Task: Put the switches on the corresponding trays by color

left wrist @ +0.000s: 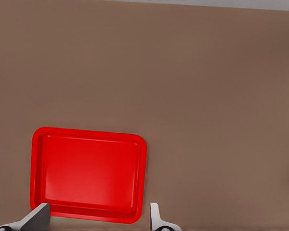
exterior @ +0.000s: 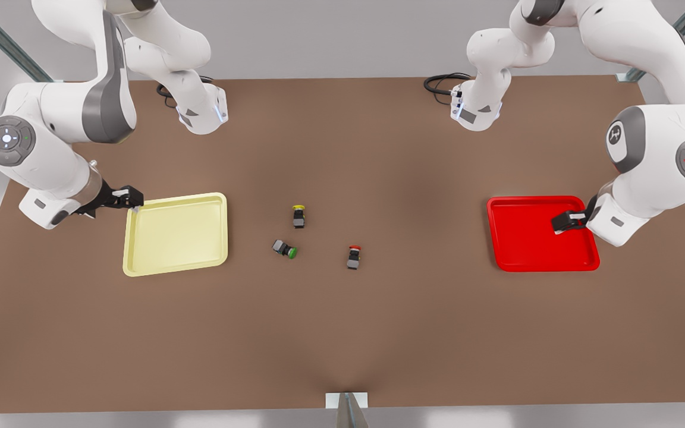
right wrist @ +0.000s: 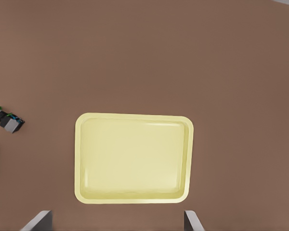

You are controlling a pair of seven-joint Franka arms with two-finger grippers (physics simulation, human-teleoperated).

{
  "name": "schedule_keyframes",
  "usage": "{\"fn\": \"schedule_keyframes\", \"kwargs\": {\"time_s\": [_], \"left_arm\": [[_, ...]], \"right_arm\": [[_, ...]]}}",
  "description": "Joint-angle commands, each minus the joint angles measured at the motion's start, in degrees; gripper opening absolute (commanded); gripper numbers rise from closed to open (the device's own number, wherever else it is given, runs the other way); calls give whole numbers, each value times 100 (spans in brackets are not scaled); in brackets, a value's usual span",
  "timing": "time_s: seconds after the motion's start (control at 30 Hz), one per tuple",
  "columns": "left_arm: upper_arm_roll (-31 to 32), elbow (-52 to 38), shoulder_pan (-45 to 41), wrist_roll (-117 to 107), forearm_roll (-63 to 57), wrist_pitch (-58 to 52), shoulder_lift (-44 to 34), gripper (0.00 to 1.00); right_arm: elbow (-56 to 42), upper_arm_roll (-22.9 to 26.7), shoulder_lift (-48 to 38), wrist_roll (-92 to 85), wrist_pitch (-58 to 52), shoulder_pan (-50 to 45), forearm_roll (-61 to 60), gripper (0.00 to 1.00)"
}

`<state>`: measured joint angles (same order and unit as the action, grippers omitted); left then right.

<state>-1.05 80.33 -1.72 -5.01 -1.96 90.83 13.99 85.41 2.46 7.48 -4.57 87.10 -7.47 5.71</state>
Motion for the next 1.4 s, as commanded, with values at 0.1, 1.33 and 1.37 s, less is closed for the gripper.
{"fn": "schedule_keyframes", "kwargs": {"time_s": [0.1,1.33,1.37], "left_arm": [[61,-70,-30,-27,-33,-162,209,100],[351,-844,-3686,-3588,820,2150,3637,100],[351,-844,-3686,-2956,811,2264,3646,100]], "right_arm": [[441,-193,518,211,61,-106,-79,100],[3596,422,1696,2566,5089,-3859,-2338,100],[3588,510,1740,2566,5185,-3858,-2338,100]]}}
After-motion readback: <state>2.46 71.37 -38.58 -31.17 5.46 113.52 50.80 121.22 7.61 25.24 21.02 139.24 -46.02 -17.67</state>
